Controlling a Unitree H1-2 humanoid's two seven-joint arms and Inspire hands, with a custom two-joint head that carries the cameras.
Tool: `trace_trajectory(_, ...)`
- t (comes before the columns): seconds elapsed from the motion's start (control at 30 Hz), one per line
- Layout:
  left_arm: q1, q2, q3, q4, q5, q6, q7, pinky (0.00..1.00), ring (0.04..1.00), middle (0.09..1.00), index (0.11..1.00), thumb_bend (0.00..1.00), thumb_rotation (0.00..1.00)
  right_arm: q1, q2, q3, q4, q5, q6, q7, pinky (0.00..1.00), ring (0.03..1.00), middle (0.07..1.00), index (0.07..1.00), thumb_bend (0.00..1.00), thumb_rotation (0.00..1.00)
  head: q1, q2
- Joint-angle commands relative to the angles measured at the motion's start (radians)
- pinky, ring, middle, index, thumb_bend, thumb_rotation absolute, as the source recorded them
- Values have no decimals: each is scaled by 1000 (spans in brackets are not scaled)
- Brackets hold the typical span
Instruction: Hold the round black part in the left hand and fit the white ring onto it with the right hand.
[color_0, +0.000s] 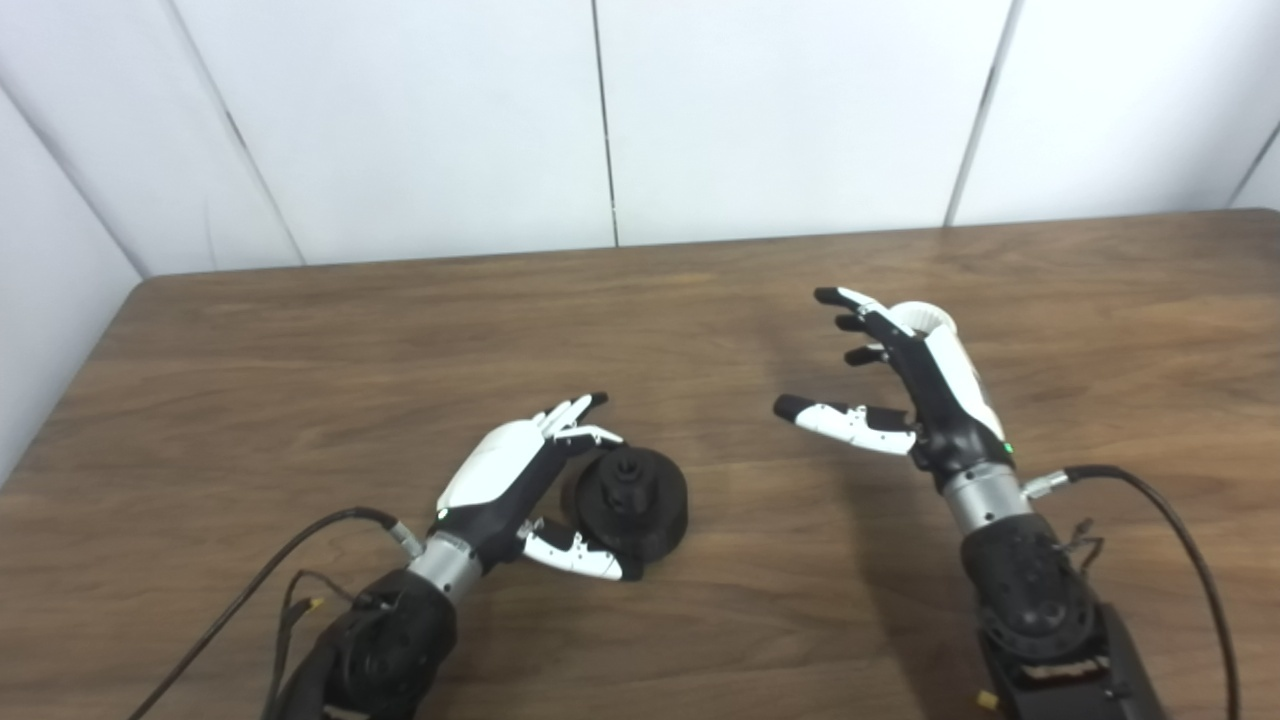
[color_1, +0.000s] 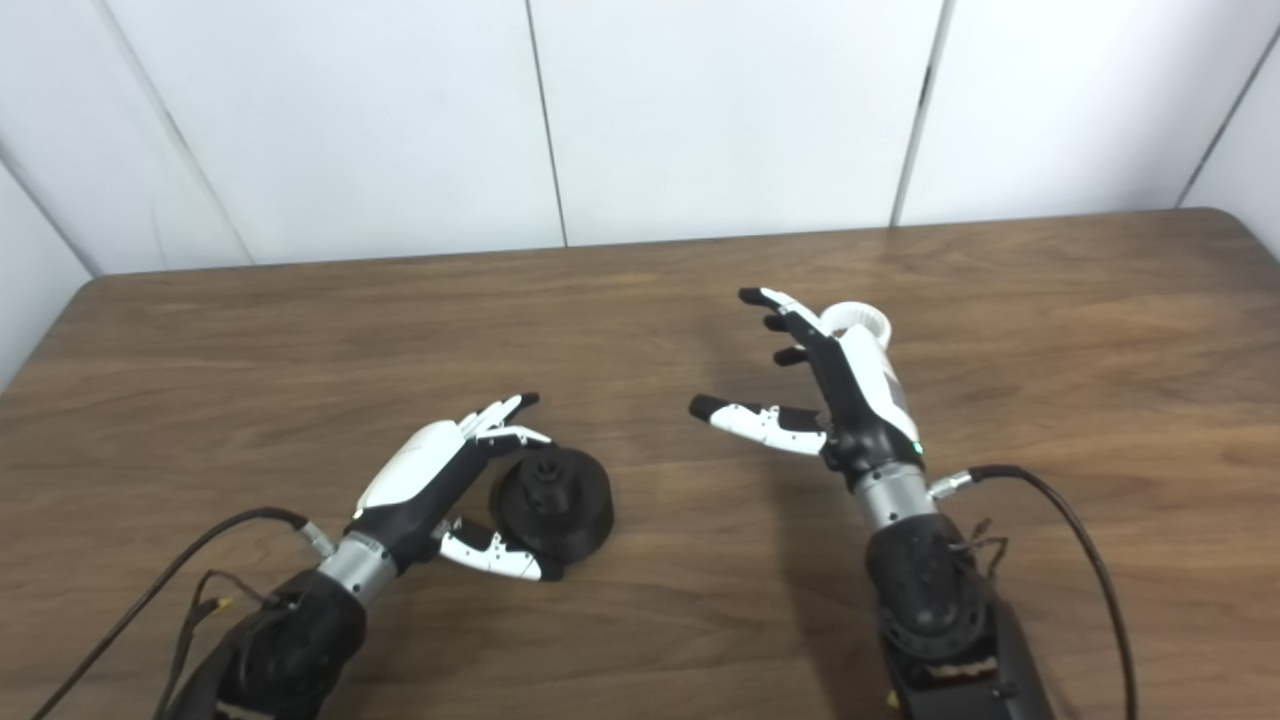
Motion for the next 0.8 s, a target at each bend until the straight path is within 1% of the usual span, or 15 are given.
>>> trace_trajectory(0.0,-15,2,4,-31,9,-41,10,998,1000,1000,682,952,340,-25,13,-2,-52,-5,-2,-17,707,849,895,847,818,452,-1,1)
trace_trajectory(0.2,-12,-8,6,-20,10,-59,10,1000,1000,1000,680,954,323,-20,15,-3,-57,-3,8,-15,717,849,893,842,827,456,7,-1)
trace_trajectory(0.37,-12,-14,7,-23,15,-59,5,1000,1000,1000,683,951,315,-18,10,-5,-50,7,-8,-19,714,850,894,845,818,449,11,-3)
trace_trajectory(0.5,-9,-17,13,-18,11,-66,9,1000,1000,1000,679,958,311,-22,10,-2,-47,-5,-10,-25,714,835,889,842,817,447,-13,-6)
trace_trajectory(0.63,-3,-11,18,-15,12,-77,10,999,1000,1000,678,954,315,-24,12,4,-47,-23,-8,-29,706,829,884,845,824,453,-66,-27)
trace_trajectory(0.67,-1,-8,21,-16,9,-78,8,1000,1000,1000,678,954,310,-23,13,6,-46,-29,-8,-31,704,829,883,845,825,454,-94,-39)
trace_trajectory(0.7,2,-4,25,-14,3,-84,7,1000,1000,1000,678,953,311,-23,15,9,-44,-39,-10,-36,702,831,883,845,828,459,-146,-58)
trace_trajectory(0.73,5,0,27,-10,1,-95,11,1000,1000,1000,677,952,307,-22,16,11,-43,-48,-9,-38,697,830,883,845,832,469,-146,-58)
trace_trajectory(0.77,8,5,31,-5,-1,-107,15,998,1000,1000,676,951,317,-22,19,15,-42,-57,-9,-42,696,826,882,848,831,478,-189,-73)
